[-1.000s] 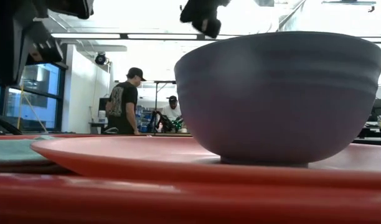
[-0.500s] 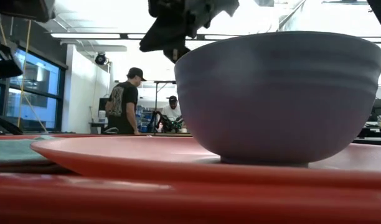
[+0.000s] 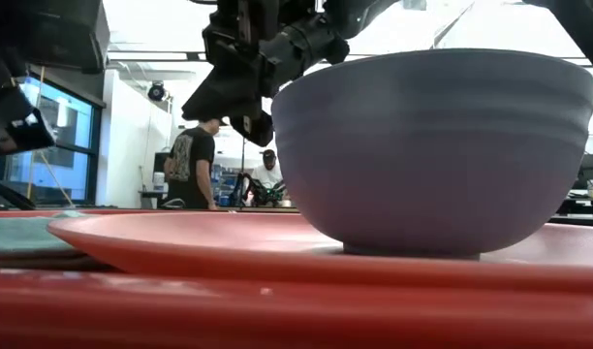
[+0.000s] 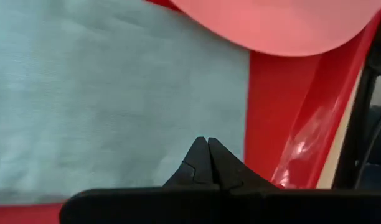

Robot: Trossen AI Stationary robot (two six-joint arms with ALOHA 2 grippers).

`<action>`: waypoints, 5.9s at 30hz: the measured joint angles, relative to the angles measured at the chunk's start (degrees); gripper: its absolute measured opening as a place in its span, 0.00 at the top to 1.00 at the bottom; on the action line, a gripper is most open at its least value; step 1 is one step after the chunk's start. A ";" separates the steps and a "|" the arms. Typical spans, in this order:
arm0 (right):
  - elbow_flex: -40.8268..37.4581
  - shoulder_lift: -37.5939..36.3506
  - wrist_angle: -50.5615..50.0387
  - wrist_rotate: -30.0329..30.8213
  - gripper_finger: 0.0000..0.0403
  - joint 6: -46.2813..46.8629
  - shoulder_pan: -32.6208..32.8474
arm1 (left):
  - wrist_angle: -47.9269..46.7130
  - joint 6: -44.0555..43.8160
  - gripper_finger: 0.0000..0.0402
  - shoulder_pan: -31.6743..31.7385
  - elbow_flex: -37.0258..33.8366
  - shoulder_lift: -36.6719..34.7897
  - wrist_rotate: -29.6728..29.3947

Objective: Set up tray
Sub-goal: Put the blue table napkin on the red serving tray to the left of the pink plate

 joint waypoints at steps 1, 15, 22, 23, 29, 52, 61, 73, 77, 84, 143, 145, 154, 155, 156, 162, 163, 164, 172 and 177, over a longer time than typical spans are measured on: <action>-0.02 0.00 0.63 -0.53 1.00 0.16 -0.16 | 0.51 0.00 0.98 0.00 0.00 0.68 0.23; -0.09 5.78 7.38 -4.81 1.00 5.03 -1.28 | 2.49 -0.80 0.98 0.00 0.00 1.87 0.29; 0.03 6.98 8.23 -5.33 1.00 4.58 -1.16 | 2.04 -0.69 0.98 0.00 0.00 1.87 0.23; 0.00 7.35 8.22 -5.11 1.00 4.54 -1.16 | 2.01 -0.59 0.98 0.00 0.00 1.86 0.25; 0.04 10.65 9.86 -5.46 1.00 6.27 -1.16 | 2.24 -0.46 0.98 0.00 0.00 1.85 0.41; 6.56 12.28 11.28 -6.90 1.00 6.42 1.27 | -1.61 -1.07 0.98 0.02 0.07 2.76 0.49; 6.43 14.99 7.73 -7.51 1.00 6.88 3.47 | -3.93 -1.52 0.98 0.02 0.22 2.84 1.24; 6.47 14.93 8.12 -7.06 1.00 6.72 2.99 | -7.85 -2.36 0.98 -2.49 0.26 2.68 5.96; 6.47 14.93 8.11 -7.46 1.00 6.94 2.82 | -9.15 -2.33 0.98 -2.73 0.26 2.71 9.34; 6.47 14.93 8.13 -7.70 1.00 7.48 2.44 | -9.60 2.09 0.98 -2.62 0.20 2.73 13.34; 6.49 -21.00 -22.66 5.35 1.00 -12.64 -9.24 | -14.32 19.74 0.97 8.96 0.17 -2.08 -4.36; 6.24 -22.07 -25.05 8.10 1.00 -13.26 -6.89 | -14.06 22.54 0.98 11.00 0.20 -2.08 -4.41; 5.46 -22.49 -31.40 18.86 1.00 -12.27 1.39 | -14.01 30.87 0.98 18.02 0.20 -2.08 -2.26; 5.46 -22.49 -31.45 19.05 1.00 -11.92 1.81 | -14.03 31.12 0.98 18.24 0.20 -2.08 -2.12; 5.46 -22.49 -31.28 19.06 1.00 -11.74 2.14 | -14.01 31.25 0.97 18.45 0.20 -2.08 -2.04; 5.46 -22.49 -31.22 20.19 1.00 -11.13 3.01 | -11.97 33.87 0.98 18.49 0.20 -2.08 -2.97; 5.46 -22.49 -31.22 20.47 1.00 -11.12 3.01 | -11.47 34.06 0.98 18.49 0.20 -2.08 -3.54; 5.46 -22.49 -31.23 20.56 1.00 -11.11 3.01 | -10.89 34.14 0.98 18.49 0.20 -2.08 -3.99; 5.46 -22.49 -31.14 20.60 1.00 -11.07 3.08 | -11.11 34.04 0.98 20.44 0.20 -2.08 -5.19; 5.46 -22.49 -31.12 20.41 1.00 -10.66 3.12 | -13.92 33.90 0.97 21.51 0.20 -2.08 -5.32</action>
